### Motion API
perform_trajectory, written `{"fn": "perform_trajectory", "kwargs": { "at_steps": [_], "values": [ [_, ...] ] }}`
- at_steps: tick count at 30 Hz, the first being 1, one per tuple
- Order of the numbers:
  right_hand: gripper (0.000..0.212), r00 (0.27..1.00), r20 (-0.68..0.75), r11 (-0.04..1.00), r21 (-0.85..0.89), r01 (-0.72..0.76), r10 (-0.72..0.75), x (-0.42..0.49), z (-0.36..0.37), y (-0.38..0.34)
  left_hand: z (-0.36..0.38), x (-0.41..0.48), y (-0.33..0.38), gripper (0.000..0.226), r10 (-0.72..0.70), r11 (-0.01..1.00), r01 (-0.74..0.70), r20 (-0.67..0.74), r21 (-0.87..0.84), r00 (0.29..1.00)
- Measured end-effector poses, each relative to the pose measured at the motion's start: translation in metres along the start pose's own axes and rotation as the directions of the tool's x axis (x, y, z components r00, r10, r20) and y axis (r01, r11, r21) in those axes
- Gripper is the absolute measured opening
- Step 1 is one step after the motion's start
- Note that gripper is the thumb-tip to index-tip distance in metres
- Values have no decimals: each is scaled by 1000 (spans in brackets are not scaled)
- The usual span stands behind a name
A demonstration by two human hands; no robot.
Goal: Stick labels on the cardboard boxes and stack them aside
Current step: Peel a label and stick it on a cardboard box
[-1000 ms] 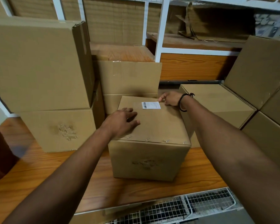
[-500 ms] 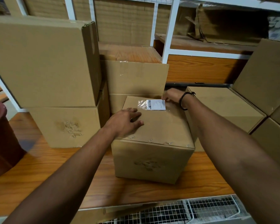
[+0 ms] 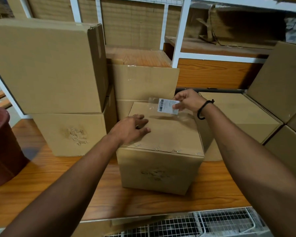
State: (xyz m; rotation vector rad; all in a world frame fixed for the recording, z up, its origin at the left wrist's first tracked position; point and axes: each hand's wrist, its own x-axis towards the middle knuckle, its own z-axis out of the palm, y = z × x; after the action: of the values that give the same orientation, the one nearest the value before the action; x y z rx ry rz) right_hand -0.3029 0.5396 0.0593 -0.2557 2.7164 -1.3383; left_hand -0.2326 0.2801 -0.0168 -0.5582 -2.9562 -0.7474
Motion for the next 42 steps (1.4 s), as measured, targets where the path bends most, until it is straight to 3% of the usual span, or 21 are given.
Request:
{"fn": "perform_trajectory", "kwargs": {
  "at_steps": [3,6,9,12,16,18,20,22,25,28,31,34,39,42],
  "values": [
    [25,997,-75,977,215,-13,30,-23,4,-5,2,1,2,57,3,1000,-3,-9,-2,1000],
    [38,986,-122,910,412,-51,111,-50,20,-11,3,-1,6,65,76,992,-50,-224,118,972],
    [42,980,-35,828,542,-145,194,-68,36,-11,3,-7,15,68,331,935,-217,-470,280,819],
    [30,984,41,829,533,-169,174,-78,46,-12,6,-8,26,63,550,820,-354,-450,449,703],
    [13,981,182,800,577,-162,68,-87,47,-18,-1,-5,29,20,601,798,-422,-521,431,606],
    [30,966,254,735,649,-198,35,-88,42,-19,-9,-12,35,11,480,874,-408,-604,264,637],
    [36,966,259,727,660,-186,12,-86,41,-19,-20,-19,40,8,158,945,-304,-638,-125,753],
    [32,980,197,795,596,-113,-8,-84,50,-21,-31,-21,38,14,-147,845,-152,-496,-513,856],
    [22,985,145,826,564,-3,-95,-80,76,-34,-41,-32,27,18,-306,645,-69,-340,-761,889],
    [20,965,208,827,561,15,-159,-78,112,-56,-44,-58,18,15,-389,561,-22,-287,-828,875],
    [19,972,193,833,553,3,-131,-76,154,-78,-53,-88,-3,12,-418,517,25,-227,-856,879],
    [15,971,223,843,536,-51,-83,-75,196,-101,-72,-121,-37,12,-521,461,48,-227,-886,823],
    [12,931,346,853,515,-86,-115,-72,272,-143,-103,-181,-103,22,-636,475,146,-224,-868,739],
    [16,915,389,819,556,-142,-105,-64,315,-176,-123,-216,-144,17,-661,455,109,-253,-884,706]
  ]
}}
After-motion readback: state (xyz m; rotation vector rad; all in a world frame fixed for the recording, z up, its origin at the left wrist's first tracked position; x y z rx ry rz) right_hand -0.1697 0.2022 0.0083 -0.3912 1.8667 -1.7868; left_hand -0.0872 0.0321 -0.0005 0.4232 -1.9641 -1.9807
